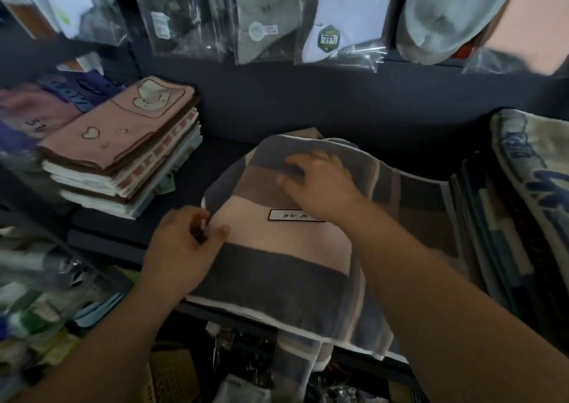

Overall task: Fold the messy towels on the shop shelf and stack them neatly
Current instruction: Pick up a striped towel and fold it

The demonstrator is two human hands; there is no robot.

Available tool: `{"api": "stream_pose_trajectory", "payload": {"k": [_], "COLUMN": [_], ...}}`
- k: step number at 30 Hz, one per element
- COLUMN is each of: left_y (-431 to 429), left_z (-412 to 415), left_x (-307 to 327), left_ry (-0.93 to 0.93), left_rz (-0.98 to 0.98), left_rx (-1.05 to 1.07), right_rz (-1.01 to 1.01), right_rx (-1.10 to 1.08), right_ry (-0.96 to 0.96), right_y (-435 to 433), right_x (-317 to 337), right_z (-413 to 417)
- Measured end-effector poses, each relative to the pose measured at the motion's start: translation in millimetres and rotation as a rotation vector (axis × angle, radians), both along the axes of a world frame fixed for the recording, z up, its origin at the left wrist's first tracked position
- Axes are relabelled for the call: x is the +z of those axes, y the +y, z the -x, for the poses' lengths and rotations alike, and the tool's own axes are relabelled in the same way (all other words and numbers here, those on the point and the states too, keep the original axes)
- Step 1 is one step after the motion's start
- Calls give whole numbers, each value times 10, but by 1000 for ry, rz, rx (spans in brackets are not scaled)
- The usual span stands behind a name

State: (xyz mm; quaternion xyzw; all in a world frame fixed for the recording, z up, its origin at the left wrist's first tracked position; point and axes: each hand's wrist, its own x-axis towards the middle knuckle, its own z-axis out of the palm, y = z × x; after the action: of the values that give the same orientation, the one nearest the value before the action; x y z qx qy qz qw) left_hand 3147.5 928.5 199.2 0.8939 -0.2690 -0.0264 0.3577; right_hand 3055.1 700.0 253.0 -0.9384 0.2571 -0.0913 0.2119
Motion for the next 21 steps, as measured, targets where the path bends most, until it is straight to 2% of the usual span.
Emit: {"api": "stream_pose_trajectory", "payload": {"k": [3, 6, 10, 15, 18, 21], "left_y": [93, 118, 120, 172, 159, 173], "left_z": [-16, -43, -74, -109, -88, -34], "left_x": [-42, -17, -25, -9, 39, 91], "left_ry": [34, 49, 124, 254, 420, 643], "left_rz": [-90, -101, -131, -49, 28, 146], "left_rx": [-25, -39, -74, -135, -148, -146], "right_rz": [-42, -24, 77, 126, 103, -17], "right_rx": [164, 260, 169, 59, 31, -43], "right_ry": [98, 298, 488, 443, 352, 173], "right_y": [160, 230, 237, 230, 185, 163], "right_x": [64, 68, -117, -234, -259, -310], "right_z": [-386, -675, -911, -939, -916, -836]}}
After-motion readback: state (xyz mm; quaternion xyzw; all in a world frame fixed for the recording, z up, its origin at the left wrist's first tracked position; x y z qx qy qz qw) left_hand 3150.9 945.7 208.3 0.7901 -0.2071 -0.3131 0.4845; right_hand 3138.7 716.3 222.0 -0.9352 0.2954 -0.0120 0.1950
